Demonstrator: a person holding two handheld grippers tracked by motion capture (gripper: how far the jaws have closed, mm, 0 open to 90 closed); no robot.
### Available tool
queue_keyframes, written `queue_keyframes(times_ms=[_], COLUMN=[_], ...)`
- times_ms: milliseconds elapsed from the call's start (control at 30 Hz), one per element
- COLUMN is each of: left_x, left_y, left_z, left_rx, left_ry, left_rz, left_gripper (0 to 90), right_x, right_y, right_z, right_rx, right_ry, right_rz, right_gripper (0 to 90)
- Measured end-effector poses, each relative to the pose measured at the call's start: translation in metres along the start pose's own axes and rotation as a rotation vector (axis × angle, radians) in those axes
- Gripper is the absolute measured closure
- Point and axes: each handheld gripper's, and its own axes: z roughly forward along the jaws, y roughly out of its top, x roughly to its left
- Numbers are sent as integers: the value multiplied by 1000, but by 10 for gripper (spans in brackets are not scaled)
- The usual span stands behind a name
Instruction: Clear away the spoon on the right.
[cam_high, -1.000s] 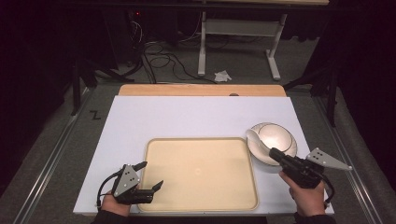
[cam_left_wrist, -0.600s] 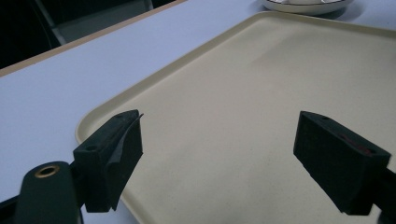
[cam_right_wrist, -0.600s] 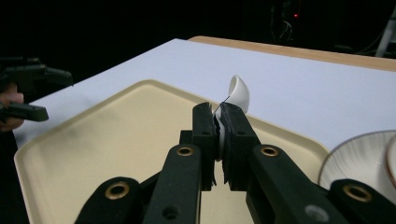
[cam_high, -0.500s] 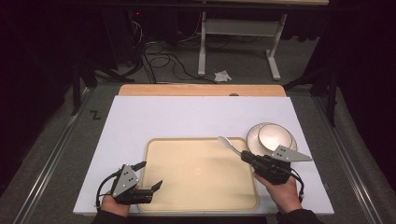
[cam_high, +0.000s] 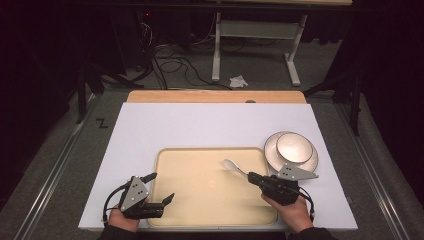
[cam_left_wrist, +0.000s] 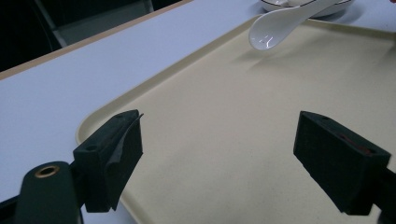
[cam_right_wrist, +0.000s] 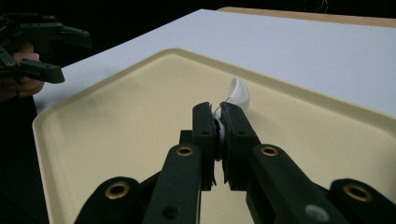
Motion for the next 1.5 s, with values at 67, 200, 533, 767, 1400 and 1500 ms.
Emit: queue_keyframes(times_ms=[67, 200, 533, 767, 1400, 1500], left_x=[0, 0, 0, 0, 1, 1], left_y=[0, 0, 0, 0, 0, 0], left_z=[0, 1, 0, 0, -1, -1], left_rx=[0, 2, 2, 3, 1, 2], left_ry=[-1, -5, -6, -6, -3, -4], left_rz=[0, -2, 1, -1, -4, -3], left_gripper=[159, 160, 160, 160, 160, 160], right_x=[0, -2, -4, -4, -10, -4], right_y=[0, -3, -12, -14, -17, -20], right_z=[0, -2, -1, -1, -11, -7], right_rx=[0, -1, 39, 57, 102, 211], right_ry=[-2, -4, -22, -23, -102, -183], right_rz=[-4, -4, -1, -4, 15, -25], right_gripper=[870, 870, 865, 859, 772, 900])
